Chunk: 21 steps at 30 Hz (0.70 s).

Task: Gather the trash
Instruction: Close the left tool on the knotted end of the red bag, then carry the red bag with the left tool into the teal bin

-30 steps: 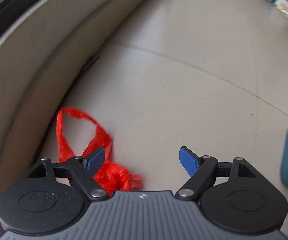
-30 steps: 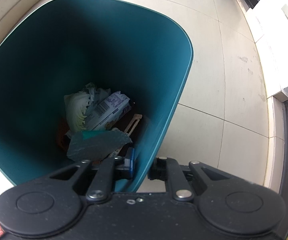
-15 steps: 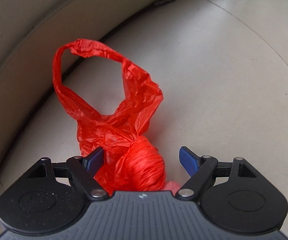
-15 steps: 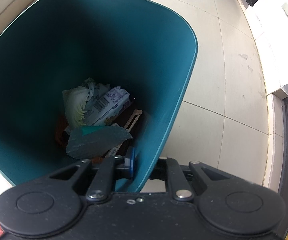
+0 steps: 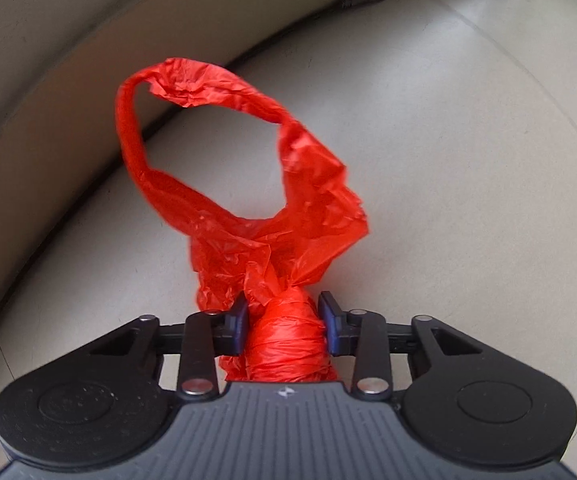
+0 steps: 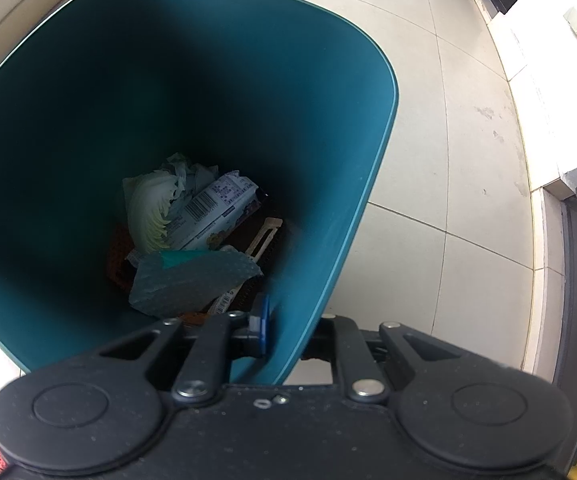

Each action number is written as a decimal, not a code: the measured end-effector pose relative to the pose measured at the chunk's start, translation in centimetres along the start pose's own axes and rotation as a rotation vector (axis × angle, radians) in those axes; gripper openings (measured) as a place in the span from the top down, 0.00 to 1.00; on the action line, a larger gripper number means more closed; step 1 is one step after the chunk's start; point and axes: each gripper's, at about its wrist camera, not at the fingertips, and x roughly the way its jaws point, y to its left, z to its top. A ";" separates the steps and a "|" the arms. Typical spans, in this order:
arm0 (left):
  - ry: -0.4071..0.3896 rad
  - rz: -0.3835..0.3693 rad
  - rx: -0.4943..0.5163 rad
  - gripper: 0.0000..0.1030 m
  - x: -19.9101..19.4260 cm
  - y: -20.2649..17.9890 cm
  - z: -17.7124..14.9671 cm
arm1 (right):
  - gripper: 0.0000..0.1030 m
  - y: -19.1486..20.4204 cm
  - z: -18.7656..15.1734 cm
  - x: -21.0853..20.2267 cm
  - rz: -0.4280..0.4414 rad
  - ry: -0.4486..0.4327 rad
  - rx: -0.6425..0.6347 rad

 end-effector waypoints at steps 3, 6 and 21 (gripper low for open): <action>-0.018 -0.053 0.023 0.67 -2.4 -0.6 0.2 | 0.89 0.0 0.0 0.0 0.000 -0.001 -0.001; -0.058 -0.120 0.106 0.67 -6.4 -2.3 0.9 | 0.89 0.0 0.0 -0.1 0.002 -0.005 -0.004; -0.190 -0.438 0.694 0.67 -29.1 -18.4 -2.6 | 0.89 -0.3 0.0 -0.8 0.019 -0.022 0.008</action>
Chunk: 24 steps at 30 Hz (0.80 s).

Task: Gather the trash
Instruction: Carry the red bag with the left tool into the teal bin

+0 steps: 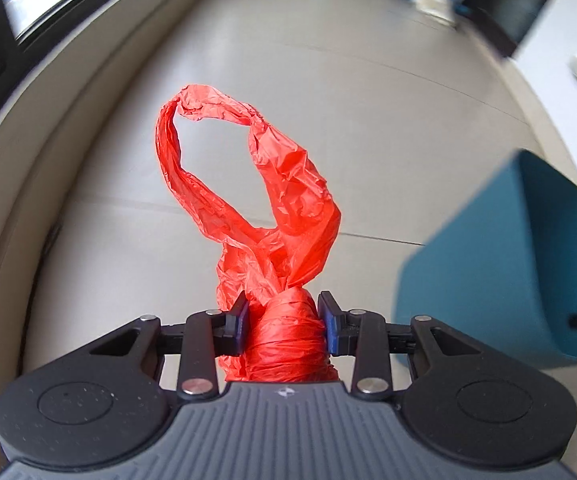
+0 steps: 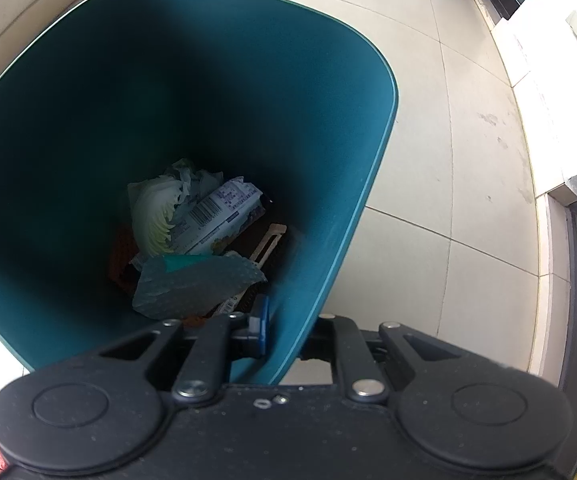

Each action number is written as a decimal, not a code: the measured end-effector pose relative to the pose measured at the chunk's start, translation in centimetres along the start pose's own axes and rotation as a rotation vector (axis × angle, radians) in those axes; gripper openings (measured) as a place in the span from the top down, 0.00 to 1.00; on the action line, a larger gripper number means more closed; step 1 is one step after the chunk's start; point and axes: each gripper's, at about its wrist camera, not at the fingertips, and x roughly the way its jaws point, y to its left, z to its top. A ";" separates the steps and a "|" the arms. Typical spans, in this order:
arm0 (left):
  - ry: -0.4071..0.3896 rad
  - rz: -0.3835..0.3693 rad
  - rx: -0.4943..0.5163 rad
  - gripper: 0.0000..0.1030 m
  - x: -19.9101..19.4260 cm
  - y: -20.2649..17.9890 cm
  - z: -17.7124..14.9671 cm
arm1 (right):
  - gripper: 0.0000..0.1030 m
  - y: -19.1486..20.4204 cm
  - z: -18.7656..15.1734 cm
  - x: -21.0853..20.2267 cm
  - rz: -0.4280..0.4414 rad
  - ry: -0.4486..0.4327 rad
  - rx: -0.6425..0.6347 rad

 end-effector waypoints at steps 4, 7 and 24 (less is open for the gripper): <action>-0.029 -0.085 0.113 0.67 -2.4 -4.6 2.1 | 0.89 -0.1 0.0 -0.2 0.000 -0.009 0.003; -0.049 -0.142 0.191 0.67 -3.9 -8.4 3.5 | 0.89 -0.1 0.0 -0.4 0.005 -0.014 0.005; 0.102 -0.191 0.470 0.66 7.6 -26.3 2.8 | 0.89 -0.3 -0.2 -0.9 0.017 -0.030 0.014</action>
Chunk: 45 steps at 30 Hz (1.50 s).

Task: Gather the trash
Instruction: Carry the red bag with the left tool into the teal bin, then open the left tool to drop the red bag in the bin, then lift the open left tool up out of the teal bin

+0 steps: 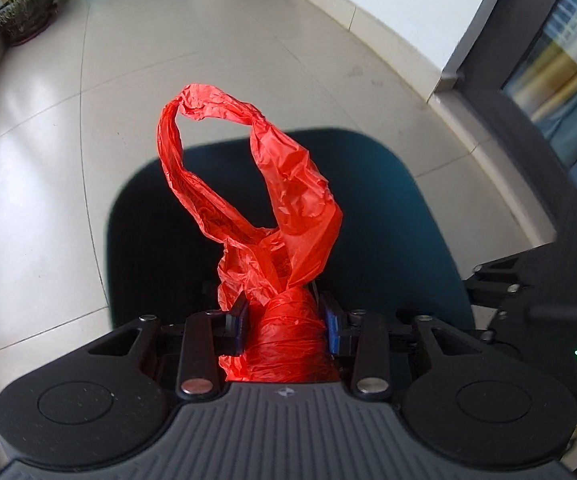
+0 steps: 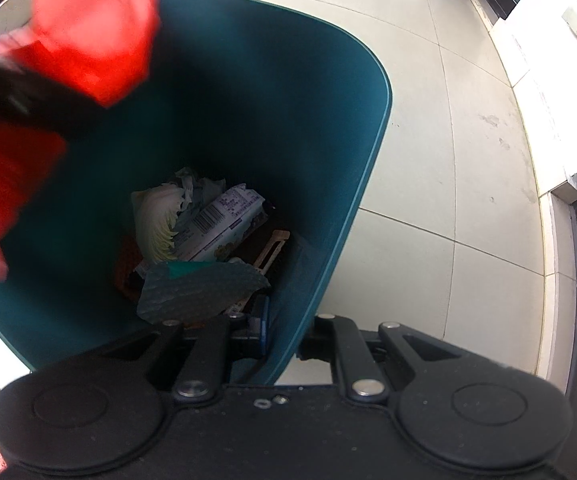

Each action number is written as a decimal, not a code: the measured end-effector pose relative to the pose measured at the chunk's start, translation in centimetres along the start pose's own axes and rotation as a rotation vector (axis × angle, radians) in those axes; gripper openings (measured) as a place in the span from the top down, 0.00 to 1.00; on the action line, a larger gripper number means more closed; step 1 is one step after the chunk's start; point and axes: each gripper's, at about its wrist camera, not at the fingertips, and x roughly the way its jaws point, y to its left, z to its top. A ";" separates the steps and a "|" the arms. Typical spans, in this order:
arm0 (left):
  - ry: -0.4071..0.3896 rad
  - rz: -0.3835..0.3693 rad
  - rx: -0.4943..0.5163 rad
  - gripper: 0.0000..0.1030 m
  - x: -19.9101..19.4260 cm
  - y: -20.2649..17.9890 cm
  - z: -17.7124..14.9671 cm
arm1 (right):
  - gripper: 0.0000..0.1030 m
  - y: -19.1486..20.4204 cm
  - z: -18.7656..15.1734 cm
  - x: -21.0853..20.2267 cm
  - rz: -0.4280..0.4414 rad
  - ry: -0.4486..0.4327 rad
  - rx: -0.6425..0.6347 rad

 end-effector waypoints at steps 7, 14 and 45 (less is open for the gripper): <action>0.064 0.063 -0.005 0.66 5.0 -0.9 -0.2 | 0.89 -0.1 -0.1 0.0 0.005 -0.004 0.002; 0.109 0.111 0.016 0.65 7.6 -1.8 0.2 | 0.89 -0.2 -0.1 -0.1 0.011 -0.004 0.001; -0.174 0.083 -0.142 0.28 -2.8 -2.2 -1.5 | 0.74 -4.2 -1.7 -9.2 0.084 -0.189 0.118</action>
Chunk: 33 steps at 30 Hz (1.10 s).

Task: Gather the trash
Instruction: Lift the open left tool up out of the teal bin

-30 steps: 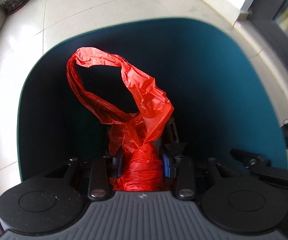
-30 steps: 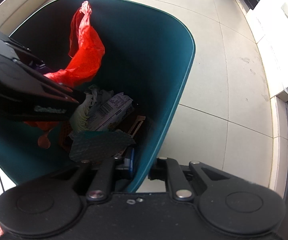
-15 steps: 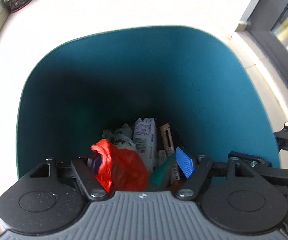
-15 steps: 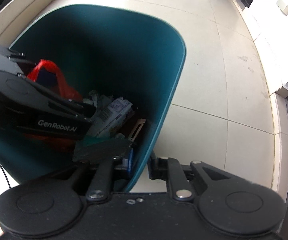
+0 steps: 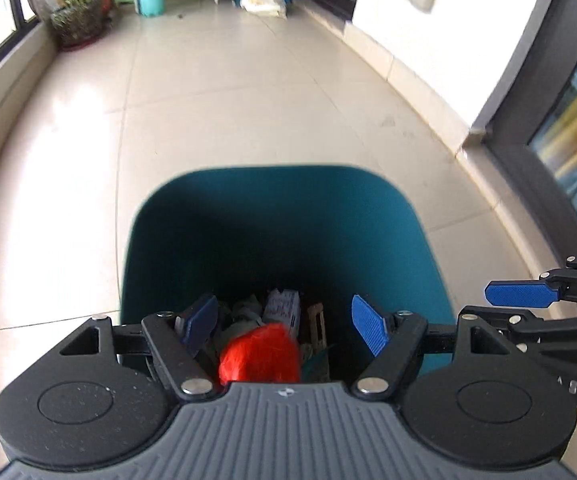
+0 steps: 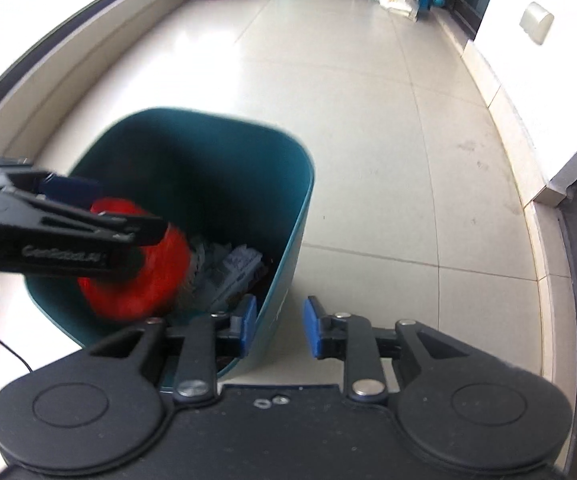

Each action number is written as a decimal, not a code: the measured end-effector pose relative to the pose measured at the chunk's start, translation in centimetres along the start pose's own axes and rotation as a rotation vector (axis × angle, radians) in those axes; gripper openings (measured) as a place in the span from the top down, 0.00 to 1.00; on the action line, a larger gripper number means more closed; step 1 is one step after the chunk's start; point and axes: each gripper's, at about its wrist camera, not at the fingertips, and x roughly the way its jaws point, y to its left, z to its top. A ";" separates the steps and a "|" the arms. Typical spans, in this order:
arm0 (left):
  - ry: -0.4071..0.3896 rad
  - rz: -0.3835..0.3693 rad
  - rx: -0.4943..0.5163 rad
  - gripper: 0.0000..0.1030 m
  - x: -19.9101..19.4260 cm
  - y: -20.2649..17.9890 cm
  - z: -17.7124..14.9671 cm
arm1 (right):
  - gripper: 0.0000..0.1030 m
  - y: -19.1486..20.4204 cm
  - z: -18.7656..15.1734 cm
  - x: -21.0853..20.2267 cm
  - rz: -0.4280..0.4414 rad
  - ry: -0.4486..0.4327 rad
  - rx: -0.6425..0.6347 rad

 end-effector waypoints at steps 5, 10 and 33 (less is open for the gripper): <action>-0.049 0.038 -0.036 0.24 -3.1 -0.7 -0.6 | 0.70 -0.6 -0.6 -2.5 0.042 -0.045 0.013; -0.078 0.051 -0.081 0.23 -5.5 -1.7 -1.3 | 0.63 -0.7 -1.4 -5.2 0.077 -0.100 -0.029; -0.183 0.321 -0.306 0.00 -12.9 -0.1 -7.6 | 0.01 0.4 -2.9 -11.0 0.139 -0.291 -0.187</action>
